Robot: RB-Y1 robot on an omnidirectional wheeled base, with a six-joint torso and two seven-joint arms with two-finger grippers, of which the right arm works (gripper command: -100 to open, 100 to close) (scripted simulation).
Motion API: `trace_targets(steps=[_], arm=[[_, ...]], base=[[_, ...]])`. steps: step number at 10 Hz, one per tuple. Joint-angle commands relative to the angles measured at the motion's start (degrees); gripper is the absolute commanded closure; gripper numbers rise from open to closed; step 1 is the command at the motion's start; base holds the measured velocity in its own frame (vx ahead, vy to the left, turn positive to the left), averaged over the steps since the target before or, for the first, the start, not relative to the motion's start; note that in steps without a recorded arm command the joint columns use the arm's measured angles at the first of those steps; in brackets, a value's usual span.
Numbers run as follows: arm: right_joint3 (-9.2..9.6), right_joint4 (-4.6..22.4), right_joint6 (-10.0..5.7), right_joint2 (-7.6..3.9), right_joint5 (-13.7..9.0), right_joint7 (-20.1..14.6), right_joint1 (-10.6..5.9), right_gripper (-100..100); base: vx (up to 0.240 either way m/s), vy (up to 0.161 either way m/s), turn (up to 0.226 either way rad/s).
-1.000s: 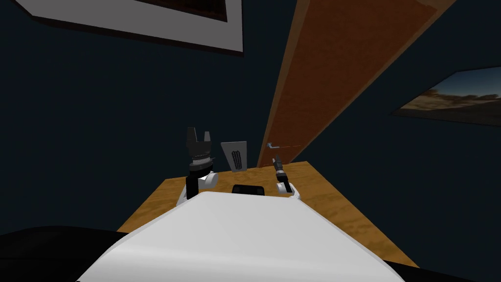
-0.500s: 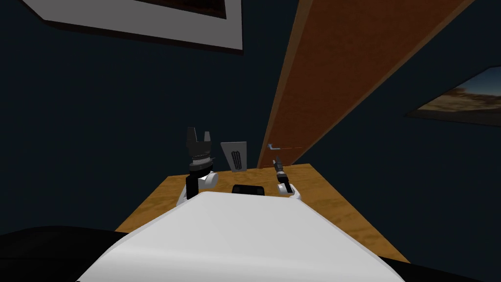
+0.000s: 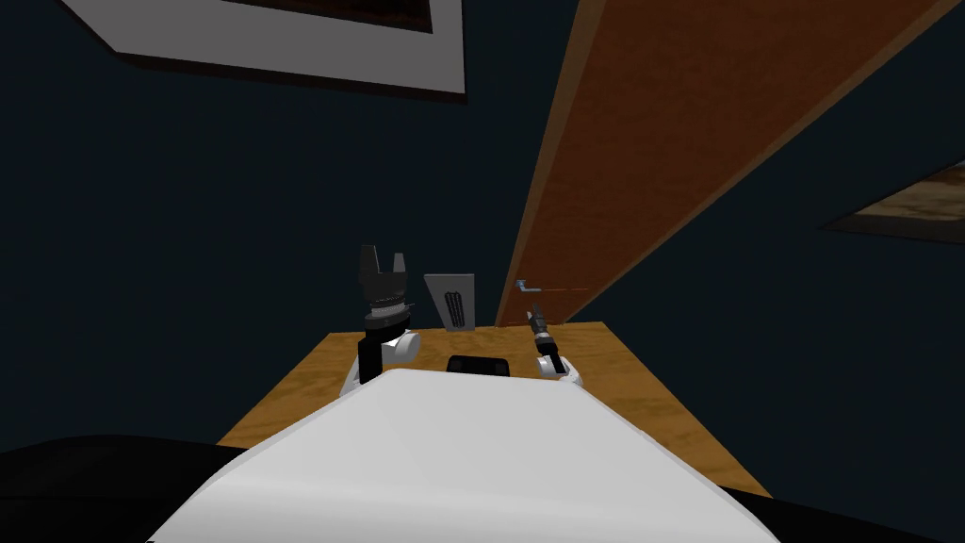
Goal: Pull the door open
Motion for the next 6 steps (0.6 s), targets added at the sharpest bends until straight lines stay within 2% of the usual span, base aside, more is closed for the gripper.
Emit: trace_targets(steps=[1,2,3,6], arm=[[0.09,1.8,-0.46,-0.31,-0.2,-0.4,-0.43,-100],[0.23,3.7,-1.05,-0.63,-0.3,-0.8,-1.03,-100],[0.23,3.7,-1.05,-0.63,-0.3,-0.8,-1.03,-100],[0.58,8.4,-2.54,-1.41,-0.8,-1.9,-2.54,-100]], base=[[0.041,-0.062,0.042],[0.036,-0.053,0.076],[0.024,-0.039,0.026],[0.028,-0.043,0.077]])
